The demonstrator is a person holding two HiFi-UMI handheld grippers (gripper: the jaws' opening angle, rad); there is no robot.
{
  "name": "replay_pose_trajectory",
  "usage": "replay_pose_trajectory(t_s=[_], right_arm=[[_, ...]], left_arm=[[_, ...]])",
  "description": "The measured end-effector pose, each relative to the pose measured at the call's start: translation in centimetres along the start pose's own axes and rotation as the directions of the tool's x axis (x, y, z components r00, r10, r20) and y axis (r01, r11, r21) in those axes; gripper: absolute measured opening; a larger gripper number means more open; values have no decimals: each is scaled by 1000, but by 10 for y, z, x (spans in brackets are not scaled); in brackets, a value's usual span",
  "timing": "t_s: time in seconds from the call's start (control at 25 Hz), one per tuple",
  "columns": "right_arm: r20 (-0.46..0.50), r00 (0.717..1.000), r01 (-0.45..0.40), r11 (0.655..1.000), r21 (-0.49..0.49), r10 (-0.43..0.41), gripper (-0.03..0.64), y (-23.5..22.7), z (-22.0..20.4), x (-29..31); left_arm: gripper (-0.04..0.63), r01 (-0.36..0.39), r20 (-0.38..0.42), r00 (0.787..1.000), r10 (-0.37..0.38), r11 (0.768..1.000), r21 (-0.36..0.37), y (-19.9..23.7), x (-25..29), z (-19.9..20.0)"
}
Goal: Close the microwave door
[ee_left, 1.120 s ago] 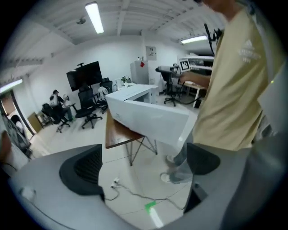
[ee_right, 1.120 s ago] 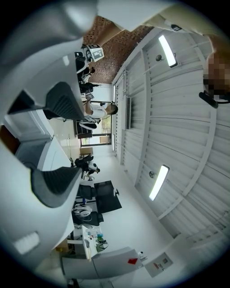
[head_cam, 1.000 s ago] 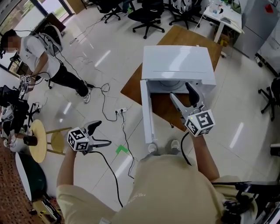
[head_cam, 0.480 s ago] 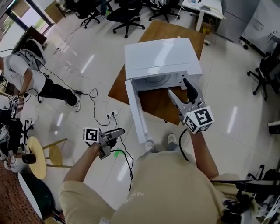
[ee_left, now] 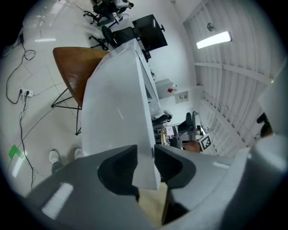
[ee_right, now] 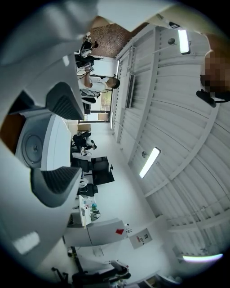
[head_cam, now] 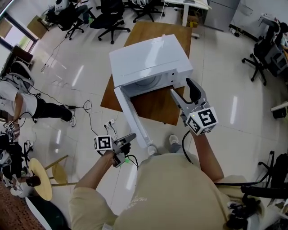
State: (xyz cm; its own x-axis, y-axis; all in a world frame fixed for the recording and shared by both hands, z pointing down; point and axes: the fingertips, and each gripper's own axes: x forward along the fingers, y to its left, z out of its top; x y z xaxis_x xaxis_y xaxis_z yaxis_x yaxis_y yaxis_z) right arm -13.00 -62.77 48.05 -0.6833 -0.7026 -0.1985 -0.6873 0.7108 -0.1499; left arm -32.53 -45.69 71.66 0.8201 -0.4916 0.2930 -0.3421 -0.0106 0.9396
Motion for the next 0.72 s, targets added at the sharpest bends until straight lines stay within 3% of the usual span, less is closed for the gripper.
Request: replay_pose_trajectory(t_s=[0.12, 0.56, 0.72], right_arm=[[0, 1000, 26, 1000, 2, -26, 311, -7, 2, -3], [21, 998, 65, 998, -12, -65, 310, -16, 10, -29], [45, 997, 63, 998, -18, -62, 310, -18, 21, -34]], left_arm=[[103, 30, 29, 999, -31, 999, 34, 0, 19, 8], [92, -45, 179, 982, 53, 998, -50, -23, 106, 16], [92, -35, 220, 974, 59, 993, -110, -28, 125, 27]])
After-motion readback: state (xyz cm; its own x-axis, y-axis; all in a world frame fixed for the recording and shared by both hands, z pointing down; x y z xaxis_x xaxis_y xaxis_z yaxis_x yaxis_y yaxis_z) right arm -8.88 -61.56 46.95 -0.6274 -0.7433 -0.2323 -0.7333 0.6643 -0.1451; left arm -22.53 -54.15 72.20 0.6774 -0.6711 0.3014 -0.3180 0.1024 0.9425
